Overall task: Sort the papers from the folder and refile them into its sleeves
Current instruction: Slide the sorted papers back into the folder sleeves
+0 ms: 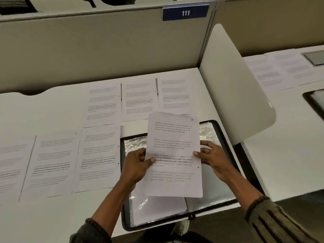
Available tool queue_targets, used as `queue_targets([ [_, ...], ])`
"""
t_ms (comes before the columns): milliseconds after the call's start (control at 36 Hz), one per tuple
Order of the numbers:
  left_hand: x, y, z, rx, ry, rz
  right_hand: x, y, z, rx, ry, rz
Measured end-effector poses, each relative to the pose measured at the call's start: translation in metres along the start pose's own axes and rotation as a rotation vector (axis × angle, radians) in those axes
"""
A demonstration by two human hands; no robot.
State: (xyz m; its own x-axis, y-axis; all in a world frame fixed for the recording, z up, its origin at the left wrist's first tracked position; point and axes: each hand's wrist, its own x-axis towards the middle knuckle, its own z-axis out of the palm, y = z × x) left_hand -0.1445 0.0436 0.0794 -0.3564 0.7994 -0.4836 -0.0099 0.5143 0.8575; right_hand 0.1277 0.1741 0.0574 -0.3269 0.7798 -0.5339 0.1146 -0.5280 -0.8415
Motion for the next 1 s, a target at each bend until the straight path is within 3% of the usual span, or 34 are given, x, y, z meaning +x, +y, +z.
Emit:
queue_targets([
  [139, 0.027, 0.001, -0.01, 0.106, -0.081, 0.025, 0.043, -0.043, -0.009, -0.038, 0.095, -0.073],
  [222, 0.039, 0.003, -0.013, 0.146, -0.105, 0.055, 0.065, -0.071, -0.012, -0.209, 0.127, -0.149],
  [500, 0.066, 0.006, -0.001, 0.222, -0.091, 0.105, 0.129, -0.155, 0.007, -1.084, -0.394, -0.122],
  [611, 0.072, 0.007, 0.015, 0.216, -0.049, 0.082, 0.161, -0.166, 0.019, -1.252, -0.522, -0.133],
  [861, 0.079, 0.006, 0.068, 0.027, 0.306, -0.053, 0.225, -0.184, 0.001, -1.389, -0.542, -0.257],
  [1000, 0.078, -0.01, 0.107, 0.251, 0.539, -0.195, 0.254, -0.218, -0.013, -1.483, -0.549, -0.357],
])
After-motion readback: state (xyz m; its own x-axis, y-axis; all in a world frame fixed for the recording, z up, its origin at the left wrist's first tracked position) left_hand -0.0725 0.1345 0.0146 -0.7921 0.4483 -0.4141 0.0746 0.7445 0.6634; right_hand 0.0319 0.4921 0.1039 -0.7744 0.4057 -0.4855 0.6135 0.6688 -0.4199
